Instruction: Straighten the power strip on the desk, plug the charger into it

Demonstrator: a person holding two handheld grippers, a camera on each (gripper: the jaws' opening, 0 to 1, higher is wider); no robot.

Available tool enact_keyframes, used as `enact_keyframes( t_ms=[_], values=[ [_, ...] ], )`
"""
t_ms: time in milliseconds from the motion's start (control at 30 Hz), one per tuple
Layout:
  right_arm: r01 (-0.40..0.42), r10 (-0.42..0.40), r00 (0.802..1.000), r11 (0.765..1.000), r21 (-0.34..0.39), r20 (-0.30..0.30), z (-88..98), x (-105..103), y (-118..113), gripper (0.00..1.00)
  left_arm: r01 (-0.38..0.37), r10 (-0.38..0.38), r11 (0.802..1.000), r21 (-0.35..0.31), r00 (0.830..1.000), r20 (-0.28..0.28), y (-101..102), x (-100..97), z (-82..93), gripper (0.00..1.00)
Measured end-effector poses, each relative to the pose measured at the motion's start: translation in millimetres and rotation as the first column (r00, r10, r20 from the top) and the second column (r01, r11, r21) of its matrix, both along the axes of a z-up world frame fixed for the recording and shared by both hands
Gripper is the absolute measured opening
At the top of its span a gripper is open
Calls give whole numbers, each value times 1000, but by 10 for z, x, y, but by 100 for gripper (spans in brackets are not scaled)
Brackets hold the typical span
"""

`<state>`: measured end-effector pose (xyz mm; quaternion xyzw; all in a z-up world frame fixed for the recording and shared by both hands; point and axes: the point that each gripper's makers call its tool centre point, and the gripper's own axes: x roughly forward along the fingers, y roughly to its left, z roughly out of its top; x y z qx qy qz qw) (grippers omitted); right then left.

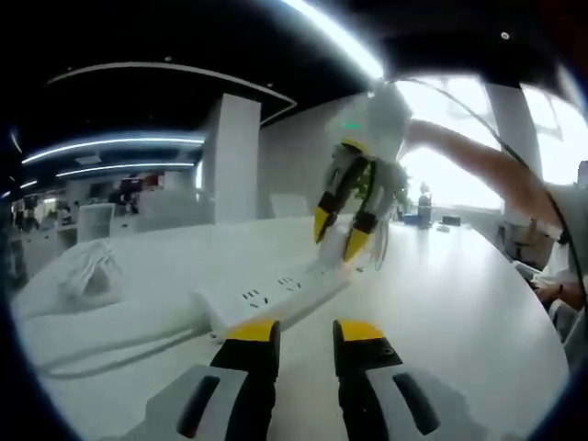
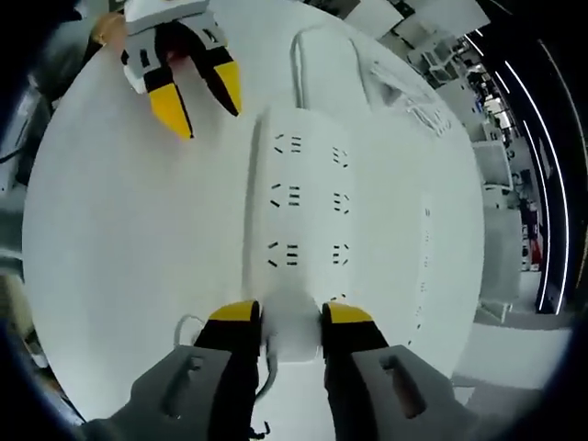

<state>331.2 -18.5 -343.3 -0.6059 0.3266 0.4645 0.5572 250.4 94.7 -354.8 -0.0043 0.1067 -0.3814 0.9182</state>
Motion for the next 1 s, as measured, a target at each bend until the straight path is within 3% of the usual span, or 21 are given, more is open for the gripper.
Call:
enact_keyframes(
  t_ms=[200, 533, 800, 1000],
  values=[
    [11, -9, 998, 1000, 29, -55, 1, 25, -8, 25, 3, -3, 1000, 0, 1000, 1, -14, -9, 6, 23],
    [-11, 12, 1000, 995, 98, -8, 5, 9, 0, 26, -3, 3, 1000, 3, 1000, 6, -15, 7, 7, 23],
    [-55, 52, 997, 997, 58, 51, -1, 25, 8, 27, -6, 6, 1000, -1, 1000, 3, -12, 15, 7, 23],
    [-109, 100, 990, 990, 86, 102, 22, -9, 32, 27, -7, 7, 1000, -7, 1000, 1, -7, 5, 8, 23]
  ],
)
